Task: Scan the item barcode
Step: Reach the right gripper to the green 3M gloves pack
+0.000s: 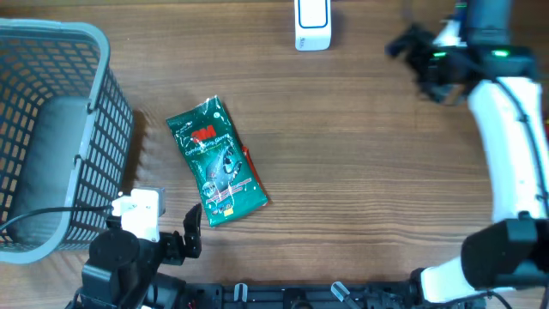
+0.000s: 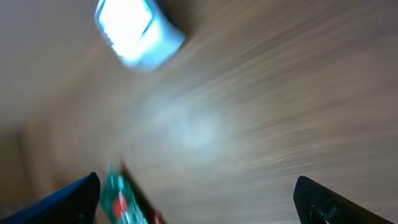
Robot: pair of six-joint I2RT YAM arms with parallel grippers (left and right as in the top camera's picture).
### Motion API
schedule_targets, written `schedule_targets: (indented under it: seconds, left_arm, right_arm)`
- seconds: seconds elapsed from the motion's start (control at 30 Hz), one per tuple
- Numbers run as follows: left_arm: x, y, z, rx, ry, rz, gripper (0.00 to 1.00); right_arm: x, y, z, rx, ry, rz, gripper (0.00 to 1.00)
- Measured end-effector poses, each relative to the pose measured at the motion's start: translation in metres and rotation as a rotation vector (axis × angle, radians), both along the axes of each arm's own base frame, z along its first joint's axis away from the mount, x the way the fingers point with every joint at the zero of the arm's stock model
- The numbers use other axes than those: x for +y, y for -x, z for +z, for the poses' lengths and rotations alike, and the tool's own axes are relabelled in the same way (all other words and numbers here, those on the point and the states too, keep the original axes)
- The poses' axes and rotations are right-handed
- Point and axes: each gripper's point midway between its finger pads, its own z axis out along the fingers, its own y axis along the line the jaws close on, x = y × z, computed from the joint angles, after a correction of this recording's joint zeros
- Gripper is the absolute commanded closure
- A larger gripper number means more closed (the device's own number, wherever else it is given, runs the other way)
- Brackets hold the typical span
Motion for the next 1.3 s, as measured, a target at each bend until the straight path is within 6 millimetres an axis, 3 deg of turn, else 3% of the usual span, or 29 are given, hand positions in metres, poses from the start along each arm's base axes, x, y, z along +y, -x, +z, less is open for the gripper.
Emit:
schedule_targets:
  seconds: [0.1,0.23,0.4,0.43,0.5,0.53,0.73,0.93,1.0,1.1,1.13,1.2,1.3]
  left_arm:
    - [0.000,0.000,0.000,0.000,0.000,0.000,0.00]
    - [0.000,0.000,0.000,0.000,0.000,0.000,0.00]
    - [0.000,0.000,0.000,0.000,0.000,0.000,0.00]
    - [0.000,0.000,0.000,0.000,0.000,0.000,0.00]
    - [0.000,0.000,0.000,0.000,0.000,0.000,0.00]
    - [0.000,0.000,0.000,0.000,0.000,0.000,0.00]
    - [0.000,0.000,0.000,0.000,0.000,0.000,0.00]
    - [0.000,0.000,0.000,0.000,0.000,0.000,0.00]
    - [0.000,0.000,0.000,0.000,0.000,0.000,0.00]
    - [0.000,0.000,0.000,0.000,0.000,0.000,0.00]
    - [0.000,0.000,0.000,0.000,0.000,0.000,0.00]
    - [0.000,0.000,0.000,0.000,0.000,0.000,0.00]
    - [0.000,0.000,0.000,0.000,0.000,0.000,0.00]
  right_arm:
    - [0.082,0.006,-0.024,-0.033,0.019,0.297,0.06]
    - [0.183,0.028,-0.067,-0.058,-0.056,0.679,0.03]
    - [0.248,0.060,-0.114,-0.062,-0.123,0.951,0.01]
    - [0.257,0.064,-0.117,-0.082,-0.124,0.996,0.05]
    - [0.270,0.071,-0.121,-0.114,-0.126,1.058,0.20]
    - [0.278,0.075,-0.122,-0.130,-0.130,1.088,0.22]
    - [0.295,0.097,-0.141,-0.088,-0.137,1.153,0.17]
    - [0.313,0.086,-0.142,-0.199,-0.100,1.175,0.18]
    - [0.316,0.082,-0.154,-0.200,-0.100,1.174,0.20]
    - [0.316,0.082,-0.192,-0.144,-0.099,1.171,0.21]
    - [0.318,0.081,-0.192,-0.152,-0.110,1.173,0.22]
    - [0.318,0.081,-0.192,-0.156,-0.112,1.173,0.27]
    - [0.319,0.081,-0.194,-0.150,-0.117,1.171,0.44]
